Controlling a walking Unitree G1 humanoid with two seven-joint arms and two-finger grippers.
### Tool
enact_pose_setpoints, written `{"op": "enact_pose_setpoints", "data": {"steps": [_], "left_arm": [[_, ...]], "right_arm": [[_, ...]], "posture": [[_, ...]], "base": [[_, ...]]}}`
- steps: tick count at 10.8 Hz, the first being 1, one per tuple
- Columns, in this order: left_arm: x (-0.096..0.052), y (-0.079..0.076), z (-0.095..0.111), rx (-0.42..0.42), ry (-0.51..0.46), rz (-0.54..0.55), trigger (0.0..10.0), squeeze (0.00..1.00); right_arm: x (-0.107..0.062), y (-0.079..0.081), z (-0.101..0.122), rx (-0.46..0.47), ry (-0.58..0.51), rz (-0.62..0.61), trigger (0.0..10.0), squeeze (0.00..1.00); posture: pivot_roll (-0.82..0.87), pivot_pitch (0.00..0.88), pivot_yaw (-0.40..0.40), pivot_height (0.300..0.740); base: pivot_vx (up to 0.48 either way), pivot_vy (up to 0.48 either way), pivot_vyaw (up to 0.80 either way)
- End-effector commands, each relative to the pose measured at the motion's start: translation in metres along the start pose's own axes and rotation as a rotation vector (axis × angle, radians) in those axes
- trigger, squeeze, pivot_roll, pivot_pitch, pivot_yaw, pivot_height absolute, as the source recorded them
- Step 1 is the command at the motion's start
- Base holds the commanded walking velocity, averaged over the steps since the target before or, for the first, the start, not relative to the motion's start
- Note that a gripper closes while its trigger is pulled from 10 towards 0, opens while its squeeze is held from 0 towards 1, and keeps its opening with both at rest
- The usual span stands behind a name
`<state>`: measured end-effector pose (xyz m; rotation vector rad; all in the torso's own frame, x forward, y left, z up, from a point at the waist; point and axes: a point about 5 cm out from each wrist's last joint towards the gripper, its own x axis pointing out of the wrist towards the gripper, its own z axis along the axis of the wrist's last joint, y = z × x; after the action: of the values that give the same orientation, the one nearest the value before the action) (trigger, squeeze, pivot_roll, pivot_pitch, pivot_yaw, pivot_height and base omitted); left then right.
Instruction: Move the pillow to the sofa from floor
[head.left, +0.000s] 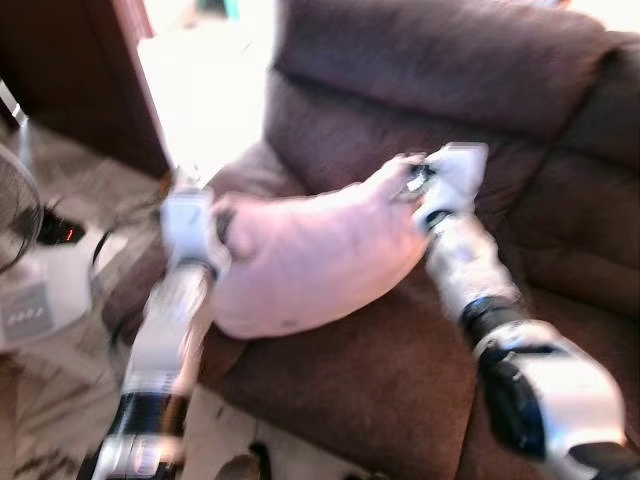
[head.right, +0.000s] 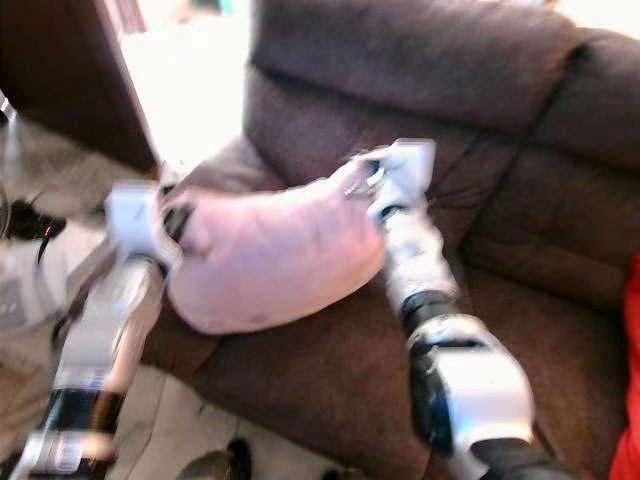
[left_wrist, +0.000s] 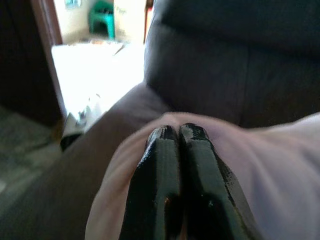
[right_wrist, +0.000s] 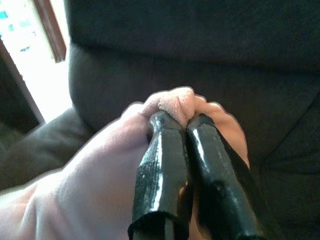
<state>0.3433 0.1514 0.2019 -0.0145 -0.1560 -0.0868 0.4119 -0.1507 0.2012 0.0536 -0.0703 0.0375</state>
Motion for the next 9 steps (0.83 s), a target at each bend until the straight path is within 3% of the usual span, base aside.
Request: {"op": "enact_pose_setpoints", "data": {"steps": [1, 2, 3, 6, 9], "left_arm": [[0.003, -0.004, 0.011, 0.010, -0.028, -0.017, 10.0, 0.00], [0.011, 0.002, 0.030, 0.022, -0.083, 0.016, 10.0, 0.00], [0.011, 0.005, 0.036, 0.019, -0.098, 0.032, 10.0, 0.00], [0.001, 0.007, 0.041, 0.002, -0.088, 0.004, 10.0, 0.00], [-0.009, 0.016, 0.010, 0.115, 0.029, 0.059, 10.0, 0.00]], "right_arm": [[0.006, 0.002, 0.024, 0.007, -0.085, 0.010, 10.0, 0.00], [0.010, 0.009, 0.047, 0.012, -0.156, 0.037, 10.0, 0.00], [0.011, 0.013, 0.056, 0.037, -0.197, 0.052, 10.0, 0.00], [0.012, 0.021, 0.081, 0.097, -0.302, 0.048, 10.0, 0.00], [0.007, 0.038, 0.031, 0.081, -0.135, 0.098, 10.0, 0.00]], "posture": [[0.20, 0.246, -0.086, 0.740], [0.20, 0.247, -0.086, 0.740], [0.20, 0.247, -0.088, 0.740], [0.22, 0.249, -0.096, 0.740], [0.22, 0.250, -0.099, 0.740]], "base": [[0.000, 0.000, 0.00], [0.000, 0.000, 0.00], [0.000, 0.000, 0.00], [0.000, 0.000, 0.00], [0.000, 0.000, 0.00]]}}
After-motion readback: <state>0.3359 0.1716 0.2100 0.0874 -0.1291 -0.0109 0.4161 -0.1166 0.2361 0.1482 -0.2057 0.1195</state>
